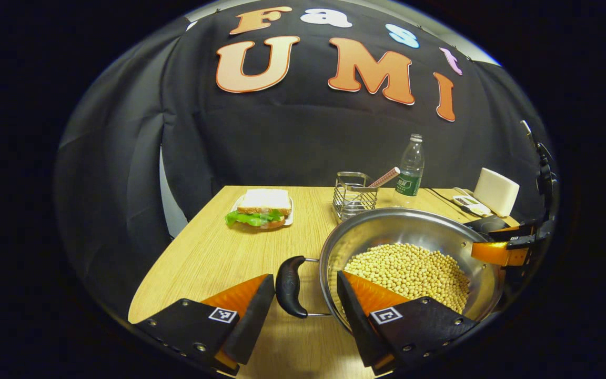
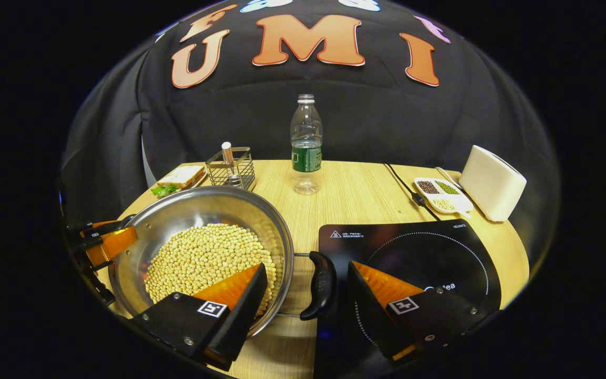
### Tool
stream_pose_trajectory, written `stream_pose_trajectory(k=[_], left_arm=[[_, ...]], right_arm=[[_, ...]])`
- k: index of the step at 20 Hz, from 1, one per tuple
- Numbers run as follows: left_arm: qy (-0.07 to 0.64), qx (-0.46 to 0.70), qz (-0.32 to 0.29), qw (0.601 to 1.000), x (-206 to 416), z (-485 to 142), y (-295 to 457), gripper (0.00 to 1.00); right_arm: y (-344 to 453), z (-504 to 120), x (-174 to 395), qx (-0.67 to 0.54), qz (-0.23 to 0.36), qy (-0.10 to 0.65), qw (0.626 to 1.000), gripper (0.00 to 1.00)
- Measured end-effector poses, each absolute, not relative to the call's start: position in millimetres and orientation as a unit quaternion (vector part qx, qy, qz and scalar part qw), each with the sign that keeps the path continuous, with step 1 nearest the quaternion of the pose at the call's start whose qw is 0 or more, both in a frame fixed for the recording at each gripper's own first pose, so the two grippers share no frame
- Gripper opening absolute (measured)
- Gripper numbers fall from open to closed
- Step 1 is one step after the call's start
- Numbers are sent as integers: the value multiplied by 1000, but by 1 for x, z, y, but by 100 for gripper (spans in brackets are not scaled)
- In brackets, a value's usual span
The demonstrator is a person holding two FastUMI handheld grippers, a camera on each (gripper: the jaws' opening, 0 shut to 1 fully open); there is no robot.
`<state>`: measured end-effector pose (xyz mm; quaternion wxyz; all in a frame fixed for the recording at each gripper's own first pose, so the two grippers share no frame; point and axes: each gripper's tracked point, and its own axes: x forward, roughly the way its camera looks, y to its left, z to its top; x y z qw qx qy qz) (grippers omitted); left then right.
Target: First push the handle of the pot to place it horizontally, then grasp the pot with both hands and set it on the induction cooktop.
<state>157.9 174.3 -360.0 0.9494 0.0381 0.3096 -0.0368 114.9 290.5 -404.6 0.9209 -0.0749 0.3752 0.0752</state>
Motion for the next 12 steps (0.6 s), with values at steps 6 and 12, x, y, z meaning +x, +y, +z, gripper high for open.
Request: stream_pose_trajectory(k=[6,12], left_arm=[[334,30,-50,941,157,-379,170,79],[347,29,-19,937,151,-375,176,60]], right_arm=[[292,-411,116,-74,73,383,918,85],[291,-411,120,-78,73,382,918,64]])
